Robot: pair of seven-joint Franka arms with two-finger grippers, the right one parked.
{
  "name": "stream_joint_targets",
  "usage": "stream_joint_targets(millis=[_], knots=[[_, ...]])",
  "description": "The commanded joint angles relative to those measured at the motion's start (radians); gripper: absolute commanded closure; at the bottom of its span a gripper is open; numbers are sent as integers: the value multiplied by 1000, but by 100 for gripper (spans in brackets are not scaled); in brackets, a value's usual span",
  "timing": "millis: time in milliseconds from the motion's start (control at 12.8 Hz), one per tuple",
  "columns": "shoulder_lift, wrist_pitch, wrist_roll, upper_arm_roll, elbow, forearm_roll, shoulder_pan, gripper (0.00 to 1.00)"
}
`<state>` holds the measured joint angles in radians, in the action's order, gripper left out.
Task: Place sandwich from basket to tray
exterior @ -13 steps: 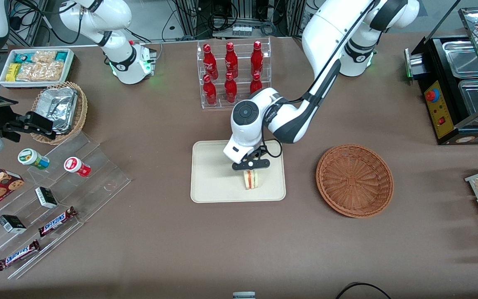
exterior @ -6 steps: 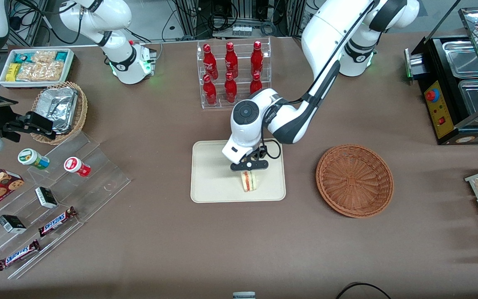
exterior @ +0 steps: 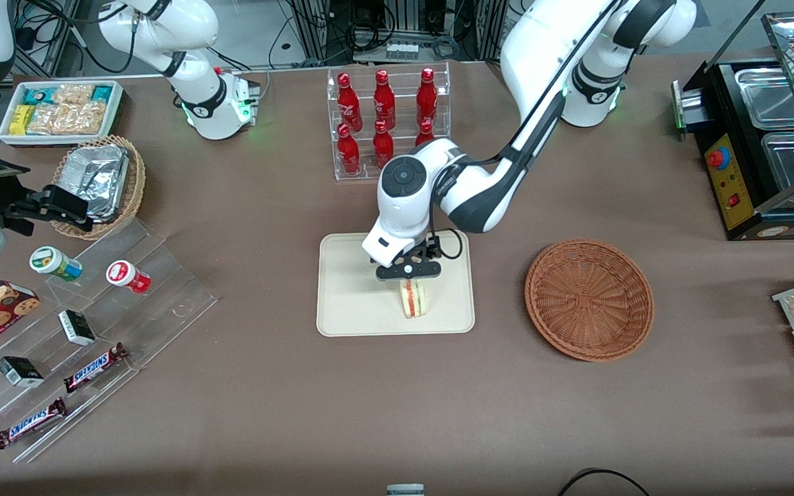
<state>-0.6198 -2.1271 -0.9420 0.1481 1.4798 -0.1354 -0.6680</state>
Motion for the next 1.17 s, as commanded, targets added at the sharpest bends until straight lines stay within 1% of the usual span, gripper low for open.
stream_joint_targets(millis=[0, 156, 469, 625, 859, 1094], knots=[[147, 146, 20, -10, 16, -1, 33, 0], [225, 240, 122, -10, 13, 16, 93, 0], [343, 386, 146, -12, 11, 8, 172, 0], [393, 435, 204, -10, 13, 16, 252, 0], [442, 524, 351, -10, 16, 16, 349, 0], [477, 579, 576, -12, 22, 17, 480, 0]])
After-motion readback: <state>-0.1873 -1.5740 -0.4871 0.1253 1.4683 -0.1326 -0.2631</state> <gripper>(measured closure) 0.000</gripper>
